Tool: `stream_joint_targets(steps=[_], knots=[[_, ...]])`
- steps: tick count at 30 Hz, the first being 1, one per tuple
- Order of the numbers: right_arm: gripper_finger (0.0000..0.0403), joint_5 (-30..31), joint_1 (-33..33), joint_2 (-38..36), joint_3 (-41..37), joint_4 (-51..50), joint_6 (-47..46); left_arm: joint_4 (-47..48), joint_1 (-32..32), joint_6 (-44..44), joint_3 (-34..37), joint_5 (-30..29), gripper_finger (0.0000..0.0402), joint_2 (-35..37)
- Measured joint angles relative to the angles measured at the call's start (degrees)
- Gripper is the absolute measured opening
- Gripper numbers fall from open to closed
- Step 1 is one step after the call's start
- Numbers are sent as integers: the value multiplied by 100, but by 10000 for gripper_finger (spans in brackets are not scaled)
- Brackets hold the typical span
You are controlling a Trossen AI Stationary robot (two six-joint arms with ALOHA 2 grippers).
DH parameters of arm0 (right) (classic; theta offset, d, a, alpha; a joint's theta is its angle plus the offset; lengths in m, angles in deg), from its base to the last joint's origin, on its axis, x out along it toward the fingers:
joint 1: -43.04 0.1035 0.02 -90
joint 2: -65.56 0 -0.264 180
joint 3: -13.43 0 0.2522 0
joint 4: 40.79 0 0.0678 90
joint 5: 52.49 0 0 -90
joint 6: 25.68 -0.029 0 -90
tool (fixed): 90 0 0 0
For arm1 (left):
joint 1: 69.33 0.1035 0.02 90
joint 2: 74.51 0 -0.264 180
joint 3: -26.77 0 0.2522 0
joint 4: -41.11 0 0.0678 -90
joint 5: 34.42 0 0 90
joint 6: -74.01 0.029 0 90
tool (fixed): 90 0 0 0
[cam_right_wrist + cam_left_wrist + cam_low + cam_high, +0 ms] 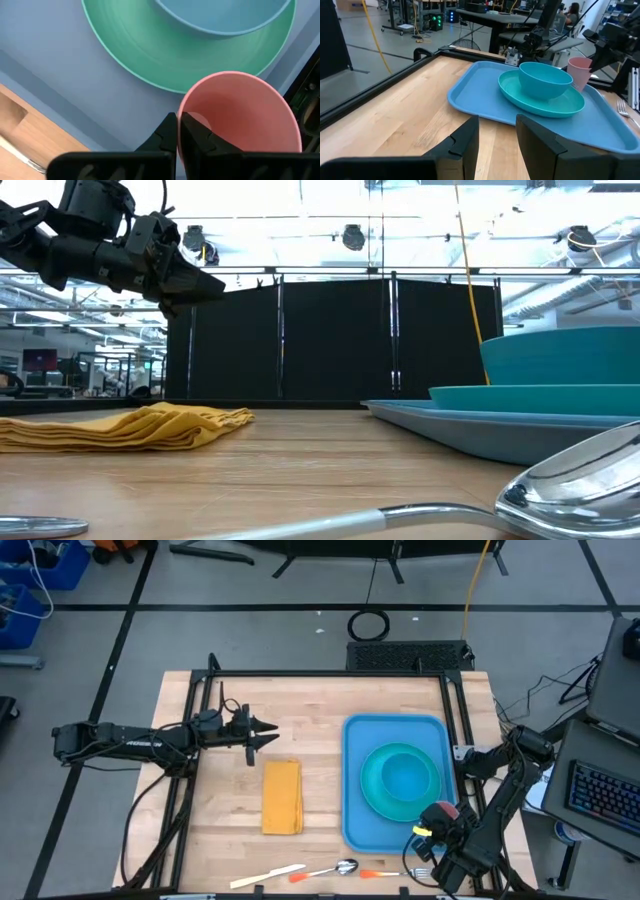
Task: Set up tray
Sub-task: Put the pink cup on the tray to the top right of the blue plate
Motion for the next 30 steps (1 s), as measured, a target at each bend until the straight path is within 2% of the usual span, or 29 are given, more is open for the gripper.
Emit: stream_joint_targets(steps=[21,30], knots=[[1,-9,0,0,0,-33,-395,5,1,0,0,0,134,0],[22,-29,0,4,-4,194,-412,5,1,-2,0,0,134,0]])
